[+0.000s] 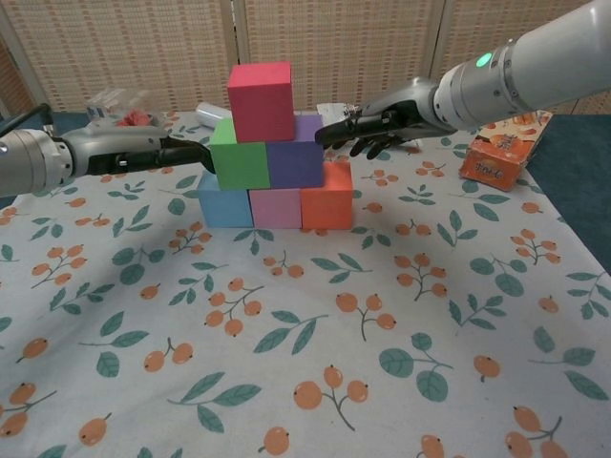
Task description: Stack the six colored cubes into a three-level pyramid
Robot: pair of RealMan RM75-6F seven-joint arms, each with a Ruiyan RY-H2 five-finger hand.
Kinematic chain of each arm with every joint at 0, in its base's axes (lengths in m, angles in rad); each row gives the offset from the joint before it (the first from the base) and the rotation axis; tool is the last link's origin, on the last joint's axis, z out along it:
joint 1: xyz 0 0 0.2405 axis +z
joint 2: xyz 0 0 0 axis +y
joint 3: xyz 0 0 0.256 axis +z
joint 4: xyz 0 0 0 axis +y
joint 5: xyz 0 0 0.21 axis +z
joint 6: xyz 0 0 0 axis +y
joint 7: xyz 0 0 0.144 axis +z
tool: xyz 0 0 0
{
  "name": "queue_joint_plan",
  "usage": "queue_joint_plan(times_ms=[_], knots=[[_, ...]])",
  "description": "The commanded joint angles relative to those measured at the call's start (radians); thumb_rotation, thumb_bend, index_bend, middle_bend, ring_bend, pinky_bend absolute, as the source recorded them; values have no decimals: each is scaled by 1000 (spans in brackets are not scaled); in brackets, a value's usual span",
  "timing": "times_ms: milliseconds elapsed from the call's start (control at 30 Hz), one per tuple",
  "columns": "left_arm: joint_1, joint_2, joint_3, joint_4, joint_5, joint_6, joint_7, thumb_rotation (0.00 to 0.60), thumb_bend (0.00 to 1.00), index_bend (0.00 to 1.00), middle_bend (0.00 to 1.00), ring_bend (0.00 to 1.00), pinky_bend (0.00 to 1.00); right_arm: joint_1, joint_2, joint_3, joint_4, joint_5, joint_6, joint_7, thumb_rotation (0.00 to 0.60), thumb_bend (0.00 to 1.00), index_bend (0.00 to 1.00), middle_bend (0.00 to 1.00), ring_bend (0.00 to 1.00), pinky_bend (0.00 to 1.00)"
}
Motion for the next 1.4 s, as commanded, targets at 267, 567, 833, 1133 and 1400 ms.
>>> queue_joint_plan(times_ms=[267, 567, 833, 1133, 1400], knots=[[0, -3, 2, 3, -3, 0, 7, 2, 298, 174, 0, 0, 48, 3, 1, -8, -4, 14, 9, -7, 213, 436, 183, 0, 0, 0], [17, 12, 4, 4, -9, 15, -2, 4, 298, 167, 0, 0, 48, -15, 34, -13, -29, 12, 31, -14, 214, 436, 168, 0, 0, 0], [72, 33, 34, 14, -29, 54, 35, 0, 300, 168, 0, 0, 48, -32, 91, -68, -60, 16, 26, -45, 215, 436, 163, 0, 0, 0], [92, -5, 55, 59, -71, 30, 101, 2, 301, 168, 0, 0, 48, -21, 74, -120, -36, 49, 7, -72, 216, 436, 163, 0, 0, 0], [79, -45, 47, 88, -68, 4, 101, 1, 301, 167, 0, 0, 48, 9, 27, -156, 2, 86, -6, -94, 216, 436, 162, 0, 0, 0]])
